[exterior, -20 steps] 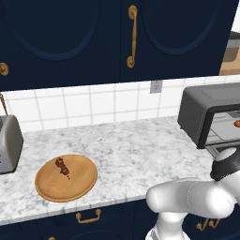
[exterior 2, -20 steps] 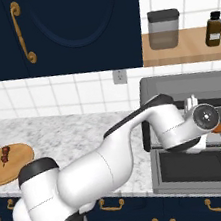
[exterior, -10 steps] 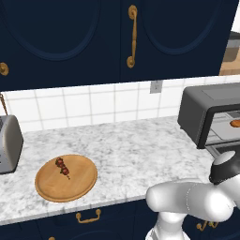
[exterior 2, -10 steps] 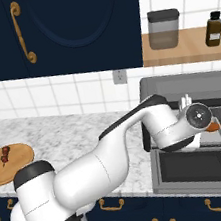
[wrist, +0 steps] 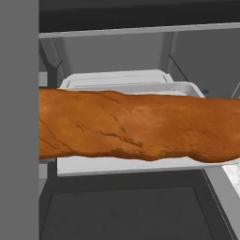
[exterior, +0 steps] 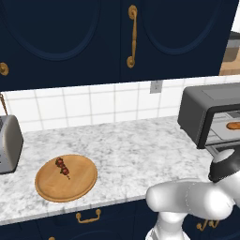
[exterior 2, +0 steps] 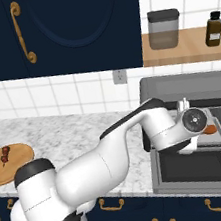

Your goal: Pick up the kebab skewer and baguette bread, and place them inside the toaster oven. Close the toaster oven door and start by setting the timer.

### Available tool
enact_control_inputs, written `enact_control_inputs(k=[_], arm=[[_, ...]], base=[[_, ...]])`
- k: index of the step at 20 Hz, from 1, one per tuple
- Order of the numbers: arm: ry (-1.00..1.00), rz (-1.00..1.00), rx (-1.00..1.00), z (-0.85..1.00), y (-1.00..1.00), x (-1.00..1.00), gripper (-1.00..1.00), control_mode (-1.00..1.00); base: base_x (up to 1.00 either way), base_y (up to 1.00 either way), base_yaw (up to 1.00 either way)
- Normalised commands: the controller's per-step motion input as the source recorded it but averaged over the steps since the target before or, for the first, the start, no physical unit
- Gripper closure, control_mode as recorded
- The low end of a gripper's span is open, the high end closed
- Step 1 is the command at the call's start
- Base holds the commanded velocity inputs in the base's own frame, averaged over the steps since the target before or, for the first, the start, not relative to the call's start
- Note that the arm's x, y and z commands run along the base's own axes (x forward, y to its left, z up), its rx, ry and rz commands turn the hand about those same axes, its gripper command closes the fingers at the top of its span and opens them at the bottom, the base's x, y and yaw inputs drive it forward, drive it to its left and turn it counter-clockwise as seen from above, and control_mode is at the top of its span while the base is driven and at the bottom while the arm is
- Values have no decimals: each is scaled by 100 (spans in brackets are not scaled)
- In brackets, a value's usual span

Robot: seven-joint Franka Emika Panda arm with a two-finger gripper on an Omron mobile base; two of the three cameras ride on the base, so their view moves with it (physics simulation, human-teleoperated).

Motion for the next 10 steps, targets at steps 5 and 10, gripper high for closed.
enact_control_inputs(k=[5,10], arm=[[0,0,0,0,0,33,100,-100],[0,0,0,-1,0,26,100,-100]], base=[[0,0,0],[0,0,0]])
